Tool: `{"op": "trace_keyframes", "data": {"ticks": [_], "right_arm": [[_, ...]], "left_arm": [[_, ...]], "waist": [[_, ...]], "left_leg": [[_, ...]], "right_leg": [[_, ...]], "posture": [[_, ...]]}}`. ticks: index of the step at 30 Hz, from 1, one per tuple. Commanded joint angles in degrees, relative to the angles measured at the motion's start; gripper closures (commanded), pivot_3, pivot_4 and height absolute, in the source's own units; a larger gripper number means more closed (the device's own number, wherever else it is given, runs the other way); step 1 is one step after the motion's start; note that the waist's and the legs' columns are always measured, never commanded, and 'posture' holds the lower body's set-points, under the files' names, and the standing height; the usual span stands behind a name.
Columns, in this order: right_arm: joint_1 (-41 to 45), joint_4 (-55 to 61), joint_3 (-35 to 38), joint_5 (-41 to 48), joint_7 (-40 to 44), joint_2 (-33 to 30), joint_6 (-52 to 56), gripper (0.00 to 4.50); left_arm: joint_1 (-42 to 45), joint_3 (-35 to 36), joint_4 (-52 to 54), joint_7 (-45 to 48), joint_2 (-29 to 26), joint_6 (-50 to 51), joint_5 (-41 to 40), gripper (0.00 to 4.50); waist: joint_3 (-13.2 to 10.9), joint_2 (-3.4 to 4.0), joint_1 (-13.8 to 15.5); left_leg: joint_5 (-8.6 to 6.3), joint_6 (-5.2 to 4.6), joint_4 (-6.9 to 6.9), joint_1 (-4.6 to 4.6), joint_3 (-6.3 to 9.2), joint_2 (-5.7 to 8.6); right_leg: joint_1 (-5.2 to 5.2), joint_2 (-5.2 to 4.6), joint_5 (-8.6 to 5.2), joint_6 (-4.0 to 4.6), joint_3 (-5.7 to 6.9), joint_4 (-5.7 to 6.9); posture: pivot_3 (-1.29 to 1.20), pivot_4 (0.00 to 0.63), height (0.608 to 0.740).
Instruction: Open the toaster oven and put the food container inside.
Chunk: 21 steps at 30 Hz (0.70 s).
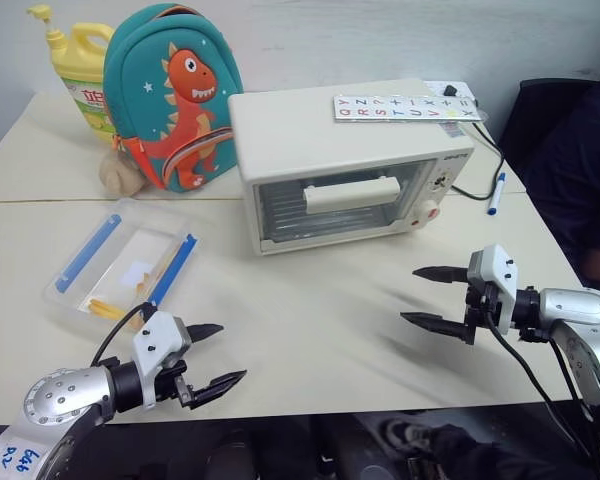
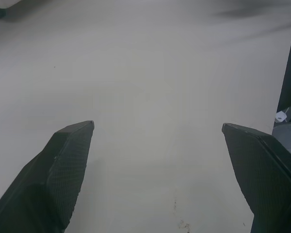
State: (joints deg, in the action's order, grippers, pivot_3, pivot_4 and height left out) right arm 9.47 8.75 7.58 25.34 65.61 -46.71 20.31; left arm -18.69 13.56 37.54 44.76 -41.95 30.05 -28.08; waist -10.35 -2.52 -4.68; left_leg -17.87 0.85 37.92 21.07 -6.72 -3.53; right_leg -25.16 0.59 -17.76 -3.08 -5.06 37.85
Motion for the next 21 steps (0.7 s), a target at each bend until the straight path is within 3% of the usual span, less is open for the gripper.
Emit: {"op": "trace_keyframes", "data": {"ticks": [1, 15, 18, 21], "right_arm": [[-0.5, 2.0, 1.7, 1.2, 0.1, -1.1, 0.3, 0.02], [3.7, 2.5, 1.2, 5.3, -3.3, 2.0, 5.9, 0.02], [7.5, 0.9, 1.1, 7.2, -4.8, 4.3, 7.9, 0.02], [12.5, -2.1, 0.6, 8.1, -5.9, 6.5, 9.3, 0.02]], "left_arm": [[0.1, 0.3, 1.2, 0.6, -0.5, -0.2, -0.9, 0.00], [2.8, 1.3, 2.4, -3.5, 1.3, 3.9, -4.2, 0.00], [4.3, 3.1, 4.5, -4.5, 2.2, 6.7, -10.1, 0.00], [8.2, 8.1, 6.9, -7.1, 2.3, 10.7, -22.4, 0.00]], "waist": [[0.0, 0.00, 0.0], [0.0, 0.00, -0.1], [0.0, 0.00, -0.1], [0.0, 0.00, -0.1]], "left_leg": [[0.00, 0.00, 0.00, 0.00, 0.00, 0.00], [0.00, 0.00, 0.01, -0.02, 0.02, -0.01], [0.00, 0.00, 0.02, -0.01, 0.01, 0.00], [0.00, 0.00, 0.04, 0.00, 0.04, -0.01]], "right_leg": [[0.00, 0.00, 0.00, 0.00, 0.00, 0.00], [0.02, 0.01, 0.00, 0.00, 0.01, 0.02], [0.02, 0.00, 0.01, -0.01, 0.01, 0.03], [0.02, 0.00, 0.01, -0.01, 0.02, 0.05]], "posture": [[0.00, 0.150, 0.740], [0.00, 0.150, 0.740], [0.00, 0.150, 0.740], [0.00, 0.150, 0.740]]}}
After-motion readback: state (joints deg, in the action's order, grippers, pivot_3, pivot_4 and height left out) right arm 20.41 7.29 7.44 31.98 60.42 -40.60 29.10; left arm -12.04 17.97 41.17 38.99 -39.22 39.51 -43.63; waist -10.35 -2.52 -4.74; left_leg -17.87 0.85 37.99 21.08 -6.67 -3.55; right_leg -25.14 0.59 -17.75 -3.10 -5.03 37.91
